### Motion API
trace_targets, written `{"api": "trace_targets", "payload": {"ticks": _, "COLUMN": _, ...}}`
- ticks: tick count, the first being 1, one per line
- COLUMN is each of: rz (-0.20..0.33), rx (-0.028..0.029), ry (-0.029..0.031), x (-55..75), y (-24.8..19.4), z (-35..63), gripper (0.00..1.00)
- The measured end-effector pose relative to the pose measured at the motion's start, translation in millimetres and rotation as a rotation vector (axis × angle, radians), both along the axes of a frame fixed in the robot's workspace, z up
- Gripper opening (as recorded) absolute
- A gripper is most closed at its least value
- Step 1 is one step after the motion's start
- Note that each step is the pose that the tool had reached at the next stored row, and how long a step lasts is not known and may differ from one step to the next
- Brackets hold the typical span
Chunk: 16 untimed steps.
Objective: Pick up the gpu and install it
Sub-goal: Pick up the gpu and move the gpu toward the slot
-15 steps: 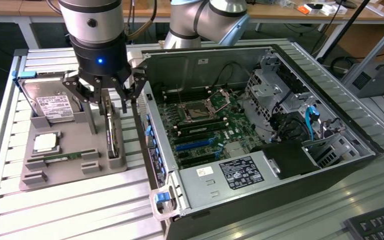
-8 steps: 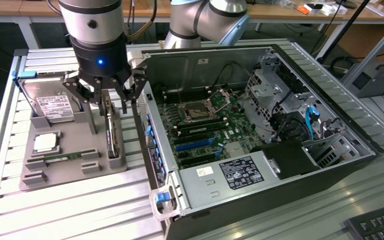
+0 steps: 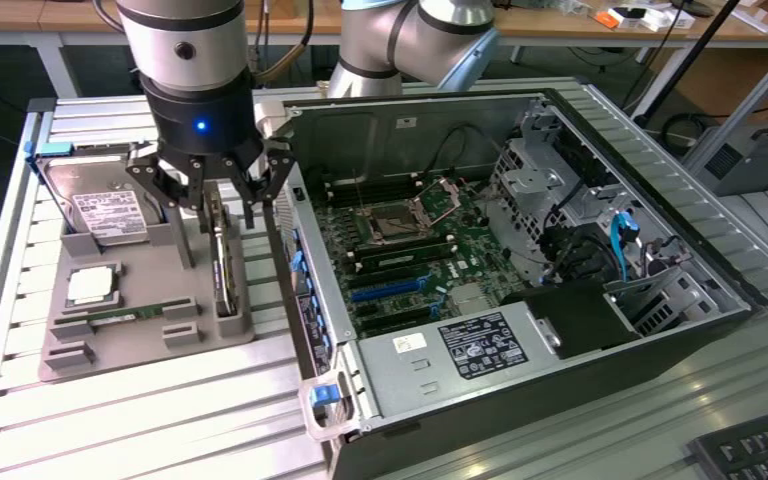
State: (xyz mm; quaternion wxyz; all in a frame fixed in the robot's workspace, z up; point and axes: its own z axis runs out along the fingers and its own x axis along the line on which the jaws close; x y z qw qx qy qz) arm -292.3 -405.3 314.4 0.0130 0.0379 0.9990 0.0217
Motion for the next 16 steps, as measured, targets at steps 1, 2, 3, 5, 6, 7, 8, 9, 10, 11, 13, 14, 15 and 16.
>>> {"api": "trace_targets", "payload": {"ticks": 1, "rz": 0.000, "rx": 0.0000, "ry": 0.0000, "x": 0.0, "y": 0.0, "z": -0.1, "gripper": 0.48}}
{"api": "trace_targets", "payload": {"ticks": 2, "rz": 0.000, "rx": 0.0000, "ry": 0.0000, "x": 0.0, "y": -0.1, "z": -0.3, "gripper": 0.48}}
{"api": "trace_targets", "payload": {"ticks": 3, "rz": 0.000, "rx": 0.0000, "ry": 0.0000, "x": 0.0, "y": -0.1, "z": -0.5, "gripper": 0.48}}
{"api": "trace_targets", "payload": {"ticks": 5, "rz": 0.000, "rx": 0.0000, "ry": 0.0000, "x": 0.0, "y": -0.2, "z": -0.9, "gripper": 0.48}}
{"api": "trace_targets", "payload": {"ticks": 6, "rz": 0.000, "rx": 0.0000, "ry": -0.0001, "x": 0.0, "y": -0.3, "z": -1.3, "gripper": 0.48}}
{"api": "trace_targets", "payload": {"ticks": 7, "rz": 0.000, "rx": 0.0001, "ry": -0.0001, "x": 0.0, "y": -0.5, "z": -1.9, "gripper": 0.48}}
{"api": "trace_targets", "payload": {"ticks": 8, "rz": 0.000, "rx": 0.0000, "ry": 0.0000, "x": 0.0, "y": -0.6, "z": -2.1, "gripper": 0.48}}
{"api": "trace_targets", "payload": {"ticks": 9, "rz": 0.000, "rx": 0.0000, "ry": 0.0000, "x": 0.0, "y": -0.6, "z": -2.2, "gripper": 0.48}}
{"api": "trace_targets", "payload": {"ticks": 10, "rz": 0.000, "rx": 0.0000, "ry": 0.0000, "x": 0.0, "y": -0.7, "z": -2.4, "gripper": 0.48}}
{"api": "trace_targets", "payload": {"ticks": 11, "rz": 0.000, "rx": 0.0000, "ry": 0.0000, "x": 0.0, "y": -0.8, "z": -2.6, "gripper": 0.48}}
{"api": "trace_targets", "payload": {"ticks": 13, "rz": 0.000, "rx": 0.0000, "ry": 0.0000, "x": 0.0, "y": -0.9, "z": -3.0, "gripper": 0.48}}
{"api": "trace_targets", "payload": {"ticks": 14, "rz": 0.000, "rx": 0.0000, "ry": 0.0000, "x": 0.0, "y": -1.0, "z": -3.3, "gripper": 0.48}}
{"api": "trace_targets", "payload": {"ticks": 15, "rz": 0.000, "rx": 0.0000, "ry": 0.0000, "x": 0.0, "y": -1.1, "z": -3.5, "gripper": 0.48}}
{"api": "trace_targets", "payload": {"ticks": 16, "rz": 0.000, "rx": 0.0000, "ry": 0.0000, "x": 0.0, "y": -1.1, "z": -3.7, "gripper": 0.48}}
